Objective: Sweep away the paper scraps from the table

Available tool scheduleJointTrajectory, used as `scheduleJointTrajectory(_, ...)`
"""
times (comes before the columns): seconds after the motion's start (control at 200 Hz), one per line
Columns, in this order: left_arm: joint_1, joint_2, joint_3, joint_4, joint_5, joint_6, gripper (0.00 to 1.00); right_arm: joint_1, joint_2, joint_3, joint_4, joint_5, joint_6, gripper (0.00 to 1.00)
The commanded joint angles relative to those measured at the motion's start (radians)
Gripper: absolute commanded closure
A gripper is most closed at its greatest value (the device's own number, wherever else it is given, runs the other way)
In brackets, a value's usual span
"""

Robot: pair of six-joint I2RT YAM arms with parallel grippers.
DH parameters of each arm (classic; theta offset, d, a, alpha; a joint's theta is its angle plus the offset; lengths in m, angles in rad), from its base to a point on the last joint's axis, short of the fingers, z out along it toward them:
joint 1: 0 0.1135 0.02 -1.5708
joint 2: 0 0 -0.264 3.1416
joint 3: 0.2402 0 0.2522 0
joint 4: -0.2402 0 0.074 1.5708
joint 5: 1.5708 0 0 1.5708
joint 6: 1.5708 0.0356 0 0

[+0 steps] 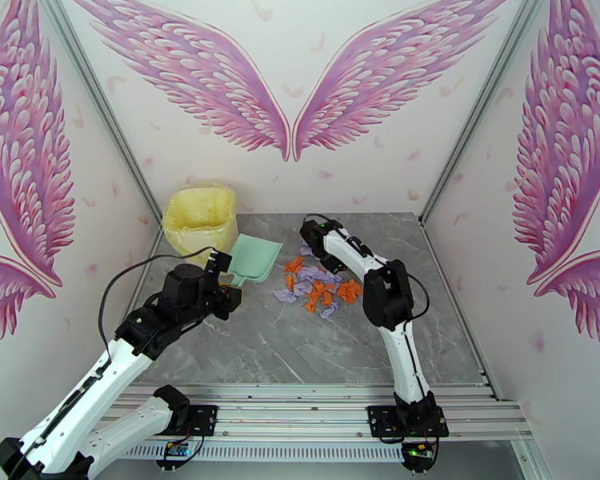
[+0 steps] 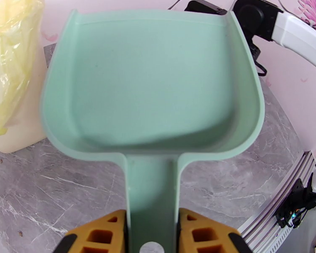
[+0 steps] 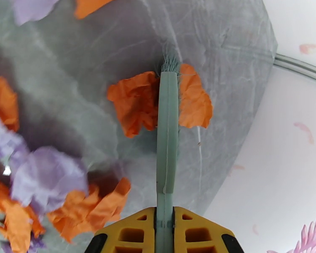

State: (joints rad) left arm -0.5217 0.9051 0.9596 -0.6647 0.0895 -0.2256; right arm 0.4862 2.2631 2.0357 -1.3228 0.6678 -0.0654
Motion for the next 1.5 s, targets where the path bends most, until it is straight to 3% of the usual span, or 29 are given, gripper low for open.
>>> scheduleJointTrajectory(0.0, 0.005, 0.003, -0.009, 0.02, 0.008, -0.006, 1.0, 0.042, -0.128, -0.013, -0.059, -0.058, 0.029, 1.0)
scheduleJointTrajectory(0.13, 0.006, 0.007, -0.006, 0.02, 0.007, -0.005, 1.0, 0.091, -0.156, 0.093, -0.124, -0.021, 0.015, 1.0)
scheduleJointTrajectory(0.285, 0.006, 0.008, -0.007, 0.018, 0.007, -0.004, 1.0, 0.108, -0.063, 0.329, -0.154, 0.018, -0.08, 1.0)
scheduleJointTrajectory(0.545, 0.005, 0.001, -0.012, 0.012, 0.001, -0.008, 1.0, 0.112, 0.162, 0.477, 0.175, 0.15, -0.405, 1.0)
scheduleJointTrajectory(0.86, 0.001, -0.004, -0.014, 0.009, -0.012, -0.007, 1.0, 0.115, 0.35, 0.573, 0.342, 0.095, -0.497, 1.0)
scheduleJointTrajectory(1.07, 0.006, 0.005, -0.008, 0.009, -0.014, -0.001, 1.0, 0.122, 0.309, 0.429, 0.262, 0.078, -0.452, 1.0)
scheduleJointTrajectory(1.32, 0.017, 0.019, -0.001, 0.015, 0.0, 0.0, 1.0, 0.155, 0.07, 0.083, 0.246, -0.026, -0.346, 1.0)
scheduleJointTrajectory(1.495, 0.025, 0.035, -0.001, 0.011, 0.002, 0.0, 1.0, 0.176, -0.078, -0.091, 0.233, -0.019, -0.268, 1.0)
